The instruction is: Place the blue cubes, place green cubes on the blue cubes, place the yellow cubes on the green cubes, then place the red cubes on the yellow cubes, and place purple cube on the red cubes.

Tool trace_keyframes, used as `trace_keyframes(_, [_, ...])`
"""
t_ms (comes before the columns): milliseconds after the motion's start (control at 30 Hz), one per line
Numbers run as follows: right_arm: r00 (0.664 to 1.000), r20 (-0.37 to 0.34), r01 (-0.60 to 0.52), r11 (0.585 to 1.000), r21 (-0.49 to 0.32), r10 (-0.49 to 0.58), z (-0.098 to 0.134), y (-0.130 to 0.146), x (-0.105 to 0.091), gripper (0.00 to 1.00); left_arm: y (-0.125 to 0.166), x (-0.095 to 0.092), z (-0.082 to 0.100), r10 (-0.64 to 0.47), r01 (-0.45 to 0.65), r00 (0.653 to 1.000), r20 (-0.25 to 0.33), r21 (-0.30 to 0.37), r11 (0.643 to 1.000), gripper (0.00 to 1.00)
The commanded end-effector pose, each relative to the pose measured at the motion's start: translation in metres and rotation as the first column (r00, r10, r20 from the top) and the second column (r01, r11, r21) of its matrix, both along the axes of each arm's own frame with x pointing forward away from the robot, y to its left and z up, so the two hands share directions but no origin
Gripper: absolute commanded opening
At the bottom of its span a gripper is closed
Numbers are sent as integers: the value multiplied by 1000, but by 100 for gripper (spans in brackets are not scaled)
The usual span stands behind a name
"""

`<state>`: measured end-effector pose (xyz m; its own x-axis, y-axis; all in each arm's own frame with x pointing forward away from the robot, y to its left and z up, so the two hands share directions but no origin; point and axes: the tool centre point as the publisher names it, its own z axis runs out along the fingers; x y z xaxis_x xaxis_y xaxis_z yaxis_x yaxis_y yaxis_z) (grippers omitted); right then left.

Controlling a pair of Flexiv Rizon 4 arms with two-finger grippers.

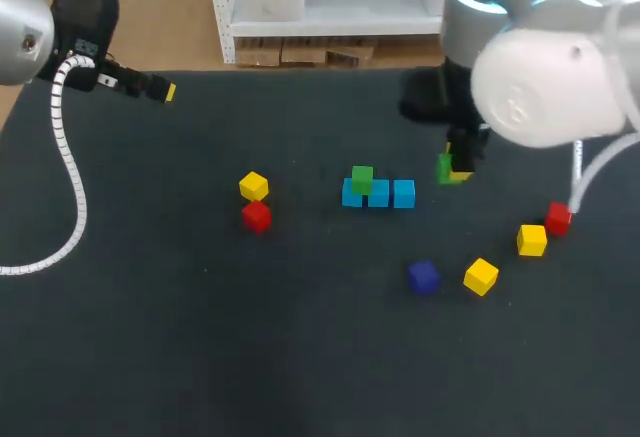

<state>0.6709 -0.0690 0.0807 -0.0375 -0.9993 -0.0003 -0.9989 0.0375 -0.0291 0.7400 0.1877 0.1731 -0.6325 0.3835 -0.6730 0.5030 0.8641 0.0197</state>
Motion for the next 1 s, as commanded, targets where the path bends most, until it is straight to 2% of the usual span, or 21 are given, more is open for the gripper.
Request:
trace_keyframes(33, [997, -77, -12, 1000, -1, 12, -9, 15, 11, 0, 2, 0, -1, -6, 6, 1000, 1, -5, 1000, 100])
trace_keyframes(433, [996, -91, -12, 999, 33, 15, -17, 45, 18, 0, 2, 0, -1, -6, 6, 1000, 1, -5, 1000, 100])
trace_keyframes(733, [996, -86, -28, 1000, -11, 27, -35, 56, 13, 0, 2, 0, -1, -6, 6, 1000, 1, -5, 1000, 100])
trace_keyframes(1000, [996, -90, -23, 1000, -15, 22, -43, 59, 14, 0, 2, 0, -1, -6, 6, 1000, 1, -5, 1000, 100])
